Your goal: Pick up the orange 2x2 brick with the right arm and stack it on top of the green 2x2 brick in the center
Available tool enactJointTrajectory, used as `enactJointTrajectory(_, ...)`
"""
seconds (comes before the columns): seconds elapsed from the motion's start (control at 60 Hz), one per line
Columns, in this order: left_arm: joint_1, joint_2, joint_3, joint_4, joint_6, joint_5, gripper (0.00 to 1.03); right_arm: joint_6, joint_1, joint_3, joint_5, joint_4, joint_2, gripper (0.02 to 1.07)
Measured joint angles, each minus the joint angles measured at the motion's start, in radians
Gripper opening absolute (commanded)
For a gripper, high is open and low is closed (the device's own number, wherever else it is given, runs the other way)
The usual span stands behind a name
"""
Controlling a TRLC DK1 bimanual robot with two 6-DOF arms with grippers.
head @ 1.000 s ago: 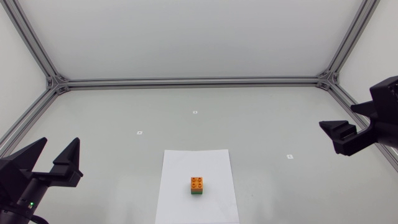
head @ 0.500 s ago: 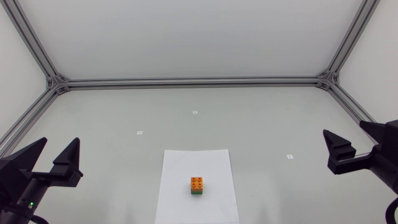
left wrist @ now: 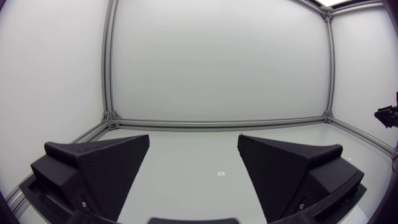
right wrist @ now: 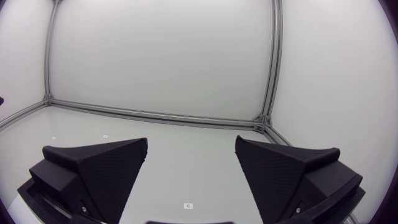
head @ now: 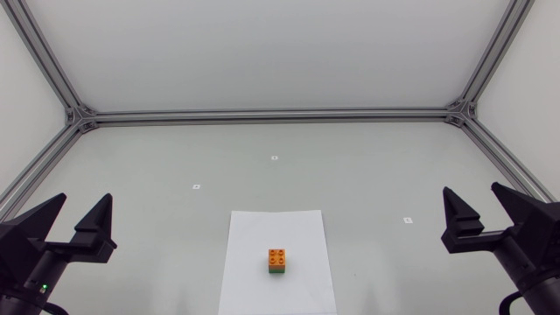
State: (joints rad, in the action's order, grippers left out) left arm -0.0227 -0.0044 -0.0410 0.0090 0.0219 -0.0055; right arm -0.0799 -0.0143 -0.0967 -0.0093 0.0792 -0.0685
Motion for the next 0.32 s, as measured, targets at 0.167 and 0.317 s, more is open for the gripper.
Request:
enactJointTrajectory(0.167, 0.0, 0.0, 0.0, 0.0, 0.0, 0.0, 0.99, 0.048, 0.007, 0.073, 0.007, -0.062, 0.058, 1.02)
enactJointTrajectory(0.317, 0.0, 0.0, 0.0, 0.0, 0.0, 0.0, 0.99, 0.054, 0.007, 0.073, 0.007, -0.062, 0.063, 1.02)
